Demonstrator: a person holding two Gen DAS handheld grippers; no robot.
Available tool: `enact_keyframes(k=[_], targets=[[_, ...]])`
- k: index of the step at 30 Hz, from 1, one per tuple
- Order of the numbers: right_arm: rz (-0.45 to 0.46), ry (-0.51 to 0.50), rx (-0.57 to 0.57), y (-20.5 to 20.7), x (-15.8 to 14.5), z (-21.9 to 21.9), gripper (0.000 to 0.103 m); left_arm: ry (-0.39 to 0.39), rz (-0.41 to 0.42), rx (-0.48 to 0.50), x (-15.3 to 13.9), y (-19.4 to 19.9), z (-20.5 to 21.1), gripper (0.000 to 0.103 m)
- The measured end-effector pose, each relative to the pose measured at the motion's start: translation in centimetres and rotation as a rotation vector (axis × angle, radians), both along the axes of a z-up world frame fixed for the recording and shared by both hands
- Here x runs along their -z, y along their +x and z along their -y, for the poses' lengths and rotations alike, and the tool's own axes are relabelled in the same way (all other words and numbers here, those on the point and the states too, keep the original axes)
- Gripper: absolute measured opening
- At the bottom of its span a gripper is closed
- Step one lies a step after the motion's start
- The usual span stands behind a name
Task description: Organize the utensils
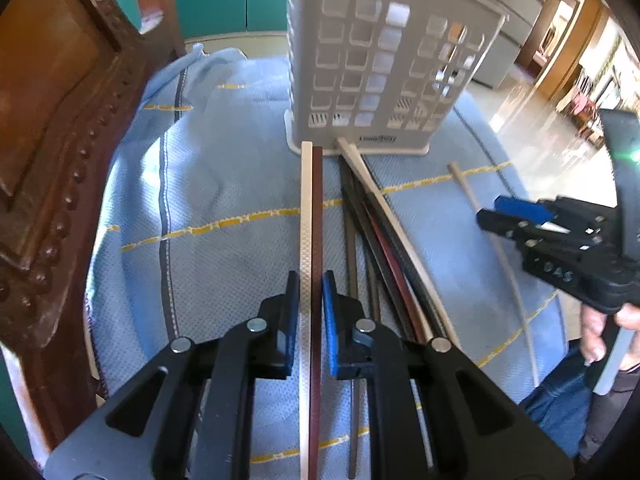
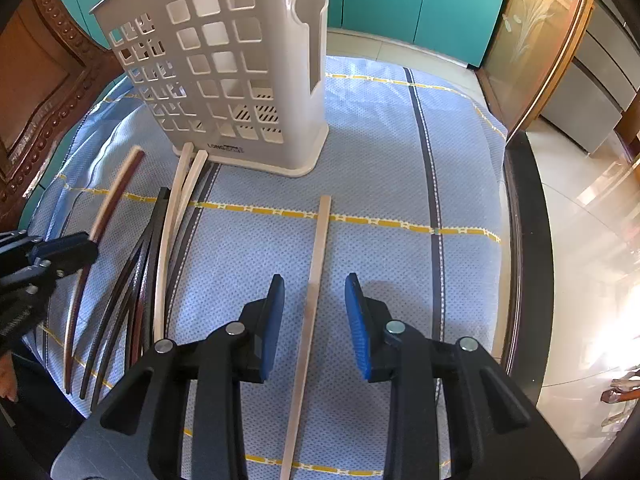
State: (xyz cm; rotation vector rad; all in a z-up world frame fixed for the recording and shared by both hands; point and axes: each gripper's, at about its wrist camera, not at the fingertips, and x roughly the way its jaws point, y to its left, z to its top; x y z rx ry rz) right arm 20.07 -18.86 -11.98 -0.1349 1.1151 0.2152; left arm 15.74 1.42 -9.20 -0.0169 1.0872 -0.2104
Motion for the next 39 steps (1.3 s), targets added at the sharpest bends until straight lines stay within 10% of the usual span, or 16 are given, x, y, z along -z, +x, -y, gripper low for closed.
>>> enact_keyframes(k=[19, 22, 26, 39], targets=[[-0.01, -0.022, 0.012, 0.5, 1.0, -0.9, 0.032, 0.104, -0.048, -0.131, 2.2, 4.8, -0.4, 0.023], [-0.01, -0.002, 0.008, 0.3, 1.0, -1.0, 0.007, 0.106, -0.042, -0.142, 2.2, 5.0, 0.0, 0.008], [-0.002, 0.065, 0.008, -0.2, 0.3, -0.4, 0.006, 0.112, -0.023, -0.141, 1.8, 4.4, 0.5, 0.007], [0.411, 0.336, -0.091, -8.6, -15.9, 4.1, 0.006, -0.049, 0.403, -0.053, -14.1, -6.8, 0.3, 0.007]])
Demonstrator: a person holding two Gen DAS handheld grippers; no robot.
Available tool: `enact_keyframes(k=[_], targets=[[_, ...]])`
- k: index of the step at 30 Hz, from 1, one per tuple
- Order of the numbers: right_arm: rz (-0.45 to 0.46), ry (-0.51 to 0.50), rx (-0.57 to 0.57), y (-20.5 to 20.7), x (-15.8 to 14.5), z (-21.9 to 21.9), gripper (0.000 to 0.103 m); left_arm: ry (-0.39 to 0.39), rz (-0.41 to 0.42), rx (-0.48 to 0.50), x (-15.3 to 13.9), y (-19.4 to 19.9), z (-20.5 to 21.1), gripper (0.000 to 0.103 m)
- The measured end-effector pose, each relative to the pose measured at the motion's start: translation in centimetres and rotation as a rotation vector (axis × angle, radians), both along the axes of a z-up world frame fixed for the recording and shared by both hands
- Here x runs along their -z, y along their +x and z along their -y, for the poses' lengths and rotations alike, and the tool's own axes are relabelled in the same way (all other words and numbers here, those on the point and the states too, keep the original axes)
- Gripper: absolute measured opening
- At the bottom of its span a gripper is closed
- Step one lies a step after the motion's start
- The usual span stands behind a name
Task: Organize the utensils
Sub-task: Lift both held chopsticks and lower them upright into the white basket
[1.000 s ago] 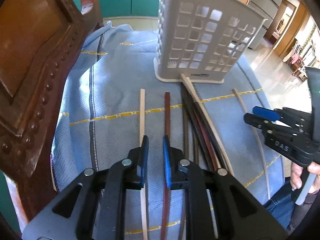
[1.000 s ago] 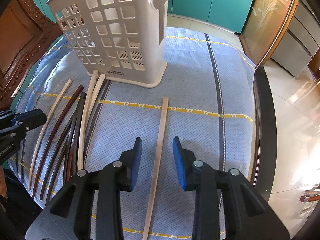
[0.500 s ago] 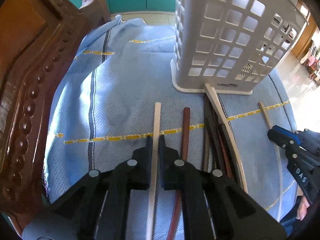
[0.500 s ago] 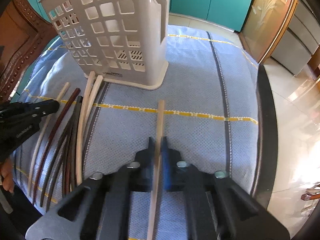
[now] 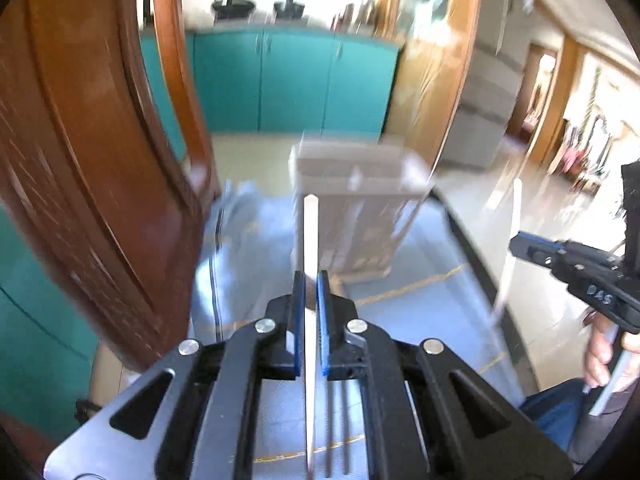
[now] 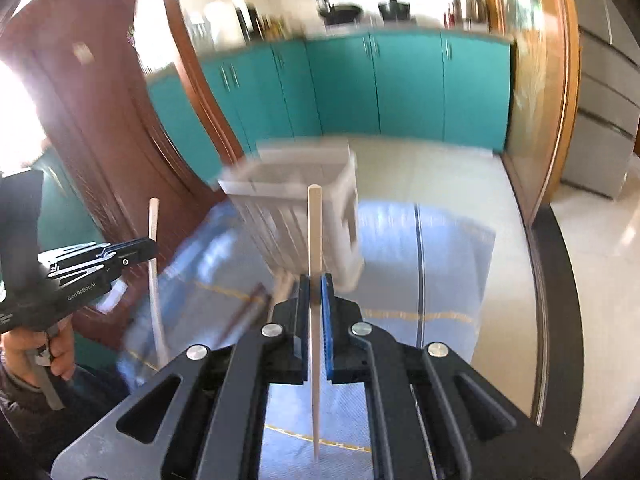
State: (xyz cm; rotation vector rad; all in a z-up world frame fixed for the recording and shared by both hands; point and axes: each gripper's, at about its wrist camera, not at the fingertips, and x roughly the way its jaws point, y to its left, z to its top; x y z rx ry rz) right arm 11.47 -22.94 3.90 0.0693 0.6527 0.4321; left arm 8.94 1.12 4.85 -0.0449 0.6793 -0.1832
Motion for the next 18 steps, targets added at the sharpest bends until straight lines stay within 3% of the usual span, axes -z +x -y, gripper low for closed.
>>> enact_keyframes(k=[6, 9, 13, 16, 18], targets=[[0.177, 0.162, 0.044, 0.9, -8.4, 1.3, 0.006, -0.071, 0.229, -0.032, -8.8, -0.5, -0.4, 0.007], [0.294, 0.28, 0.107, 2.2, -11.2, 2.3, 0.006, -0.138, 0.307, -0.089, -11.2, 1.0, -1.2, 0.007], [0.394, 0.29, 0.246, 4.3, -10.7, 2.2, 0.007, -0.26, 0.398, -0.182, -12.1, 3.1, -3.1, 0.007], [0.346, 0.237, 0.267, 6.9, -8.6, 0.9, 0.007, -0.283, 0.447, -0.263, -11.7, 4.0, -3.7, 0.007], [0.306, 0.217, 0.256, 8.0, -7.2, 0.3, 0.006, -0.307, 0.437, -0.286, -10.7, 5.4, -3.9, 0.007]])
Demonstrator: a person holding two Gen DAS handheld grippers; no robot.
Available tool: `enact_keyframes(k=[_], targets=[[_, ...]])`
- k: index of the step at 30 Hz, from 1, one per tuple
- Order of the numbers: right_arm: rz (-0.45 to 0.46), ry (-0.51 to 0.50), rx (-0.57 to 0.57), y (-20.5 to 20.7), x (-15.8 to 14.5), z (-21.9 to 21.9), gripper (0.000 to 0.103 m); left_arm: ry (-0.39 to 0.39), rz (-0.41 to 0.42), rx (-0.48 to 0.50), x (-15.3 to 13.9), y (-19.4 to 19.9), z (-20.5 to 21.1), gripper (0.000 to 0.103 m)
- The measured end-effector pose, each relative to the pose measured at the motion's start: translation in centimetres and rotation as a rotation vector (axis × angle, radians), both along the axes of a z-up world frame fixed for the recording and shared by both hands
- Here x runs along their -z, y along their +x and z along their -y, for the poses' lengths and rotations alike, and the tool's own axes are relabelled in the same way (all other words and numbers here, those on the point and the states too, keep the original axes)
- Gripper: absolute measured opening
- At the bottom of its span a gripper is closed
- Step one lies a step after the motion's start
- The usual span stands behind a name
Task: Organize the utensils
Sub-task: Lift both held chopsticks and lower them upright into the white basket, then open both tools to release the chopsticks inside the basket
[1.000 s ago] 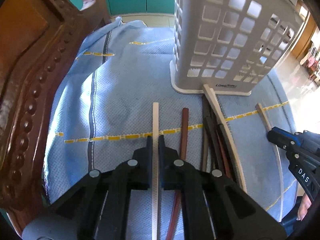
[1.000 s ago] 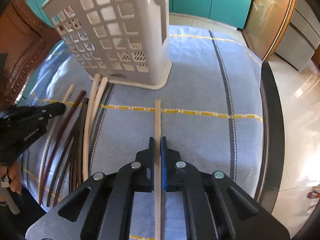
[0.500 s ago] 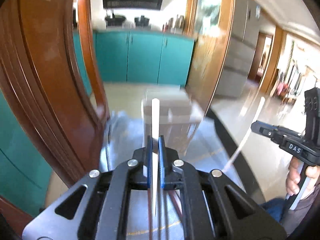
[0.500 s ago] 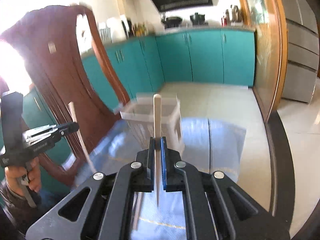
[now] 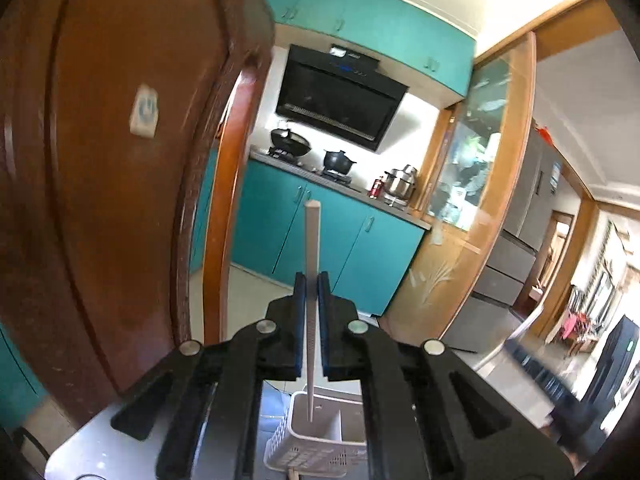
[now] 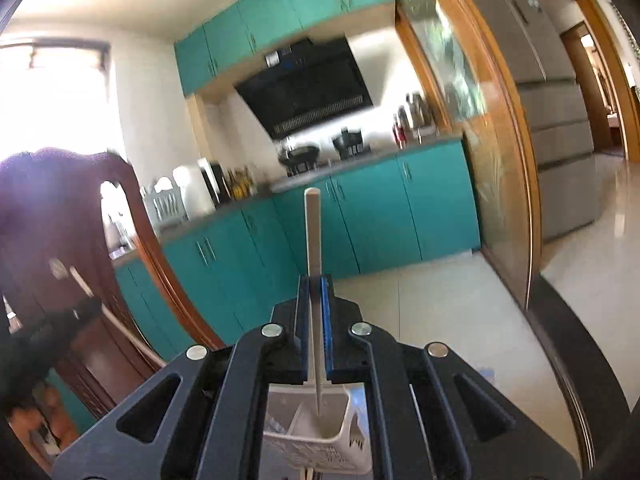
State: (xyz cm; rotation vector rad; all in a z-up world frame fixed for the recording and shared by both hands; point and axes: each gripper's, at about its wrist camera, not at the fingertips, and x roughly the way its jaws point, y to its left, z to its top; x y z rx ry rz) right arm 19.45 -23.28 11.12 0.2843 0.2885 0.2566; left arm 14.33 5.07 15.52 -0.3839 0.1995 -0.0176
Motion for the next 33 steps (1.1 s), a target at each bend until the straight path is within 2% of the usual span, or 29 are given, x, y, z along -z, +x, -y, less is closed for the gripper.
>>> enact_keyframes(k=[2, 5, 7, 12, 18, 28, 30, 33], targets=[[-0.02, -0.031, -0.007, 0.6, 0.8, -0.7, 0.006, -0.012, -0.001, 0.004, 0.7, 0.7, 0.1, 0.007], [-0.044, -0.08, -0.027, 0.8, 2.8, -2.0, 0.006, 0.051, -0.025, -0.022, 2.3, 2.0, 1.5, 0.007], [-0.06, -0.109, -0.045, 0.7, 3.9, -2.6, 0.006, 0.097, -0.076, -0.024, 4.1, 3.4, 2.8, 0.007], [-0.063, -0.156, -0.067, -0.8, 5.6, -3.5, 0.006, 0.132, -0.165, 0.004, 7.5, 5.3, 4.0, 0.007], [-0.044, -0.206, -0.071, -1.7, 6.0, -4.3, 0.006, 0.166, -0.18, 0.024, 8.3, 5.0, 4.4, 0.007], [-0.057, -0.213, -0.08, -1.8, 6.5, -4.4, 0.007, 0.21, -0.202, 0.036, 9.5, 4.8, 4.6, 0.007], [-0.053, -0.209, -0.084, -2.1, 6.5, -4.3, 0.011, 0.213, -0.206, 0.038, 9.6, 4.7, 4.5, 0.007], [-0.036, -0.201, -0.08, -2.7, 6.3, -3.9, 0.027, 0.211, -0.198, 0.037, 9.6, 4.3, 4.3, 0.007]])
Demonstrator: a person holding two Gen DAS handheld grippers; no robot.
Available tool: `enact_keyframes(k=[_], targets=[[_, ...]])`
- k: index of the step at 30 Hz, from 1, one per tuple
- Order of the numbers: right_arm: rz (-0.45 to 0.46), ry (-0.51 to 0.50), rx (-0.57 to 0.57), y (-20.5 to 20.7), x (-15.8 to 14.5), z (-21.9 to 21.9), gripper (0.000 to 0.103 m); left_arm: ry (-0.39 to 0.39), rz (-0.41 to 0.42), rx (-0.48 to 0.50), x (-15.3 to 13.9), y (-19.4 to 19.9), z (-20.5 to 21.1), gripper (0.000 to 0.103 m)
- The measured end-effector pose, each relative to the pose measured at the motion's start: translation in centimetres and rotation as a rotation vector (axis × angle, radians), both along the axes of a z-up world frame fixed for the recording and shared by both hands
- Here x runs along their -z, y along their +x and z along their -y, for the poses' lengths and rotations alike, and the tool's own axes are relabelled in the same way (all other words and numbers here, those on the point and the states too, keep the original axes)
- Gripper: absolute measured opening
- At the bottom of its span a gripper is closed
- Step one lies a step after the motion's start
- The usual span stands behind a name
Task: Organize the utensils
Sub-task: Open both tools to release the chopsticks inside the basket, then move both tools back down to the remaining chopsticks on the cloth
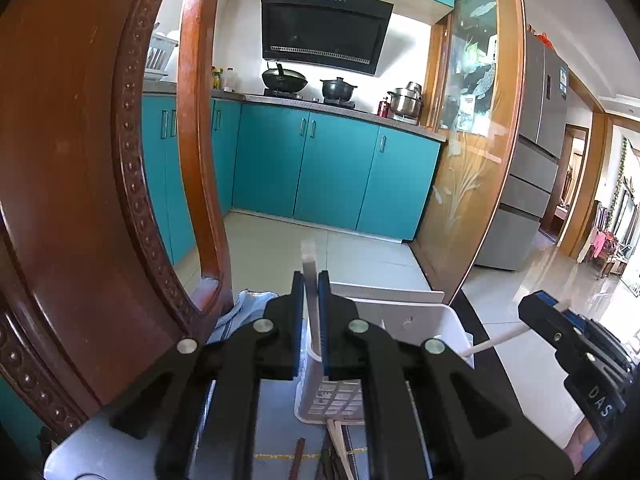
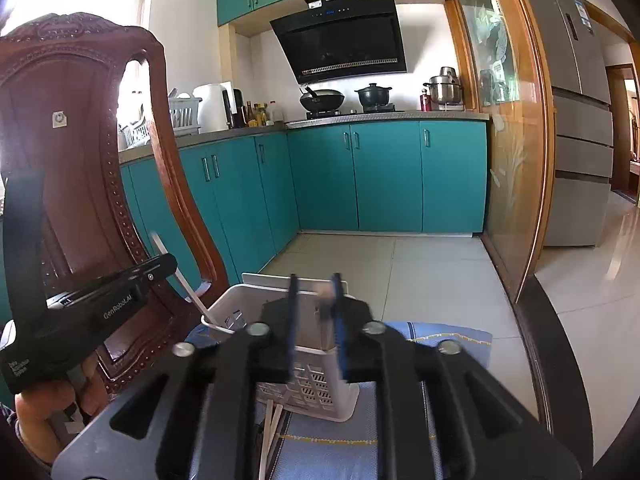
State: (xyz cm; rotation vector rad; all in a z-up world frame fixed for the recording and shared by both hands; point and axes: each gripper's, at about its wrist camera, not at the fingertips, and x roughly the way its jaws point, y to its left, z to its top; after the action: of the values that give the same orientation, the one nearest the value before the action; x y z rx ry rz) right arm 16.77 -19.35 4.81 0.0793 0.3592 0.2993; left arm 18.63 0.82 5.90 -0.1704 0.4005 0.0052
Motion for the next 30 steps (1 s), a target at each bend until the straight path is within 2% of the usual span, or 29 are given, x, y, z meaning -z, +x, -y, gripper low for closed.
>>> enact_keyframes(k=[2, 6, 8, 11, 13, 16, 20, 23, 26, 30], targets=[[0.014, 0.004, -0.003, -0.5, -0.2, 0.2, 0.038, -0.001, 0.01, 0.001, -0.1, -0.4, -0.2, 0.007], [0.076, -0.013, 0.009, -2.5, -0.5, 0.9, 0.042, -0.006, 0.03, 0.011, -0.4, -1.6, -0.5, 0.014], [0.103, -0.019, 0.019, -3.5, -0.4, 1.2, 0.049, 0.0, 0.042, 0.012, -0.4, -2.3, -0.7, 0.019], [0.143, -0.004, 0.002, -5.7, -0.1, 1.7, 0.05, 0.03, 0.057, 0.009, -0.4, -3.5, -0.9, 0.026], [0.158, 0.01, -0.023, -7.0, 0.1, 2.0, 0.05, 0.06, 0.071, -0.002, -0.3, -4.4, -0.9, 0.034], [0.142, -0.022, -0.081, -8.6, 1.3, 0.9, 0.051, 0.094, 0.086, -0.021, -0.1, -5.5, -1.0, 0.042], [0.035, -0.175, -0.112, -8.6, 4.3, -2.3, 0.052, 0.13, 0.09, -0.047, 0.4, -6.4, -1.3, 0.047], [-0.178, -0.268, -0.149, -6.5, 7.8, -4.5, 0.052, 0.13, 0.066, -0.057, 1.0, -6.6, -1.8, 0.049], [-0.351, -0.273, -0.198, -5.0, 10.5, -5.6, 0.052, 0.115, 0.03, -0.066, 1.5, -6.6, -2.5, 0.051], [-0.447, -0.318, -0.228, -4.5, 12.6, -7.2, 0.052, 0.099, -0.001, -0.065, 1.7, -6.4, -3.0, 0.056]])
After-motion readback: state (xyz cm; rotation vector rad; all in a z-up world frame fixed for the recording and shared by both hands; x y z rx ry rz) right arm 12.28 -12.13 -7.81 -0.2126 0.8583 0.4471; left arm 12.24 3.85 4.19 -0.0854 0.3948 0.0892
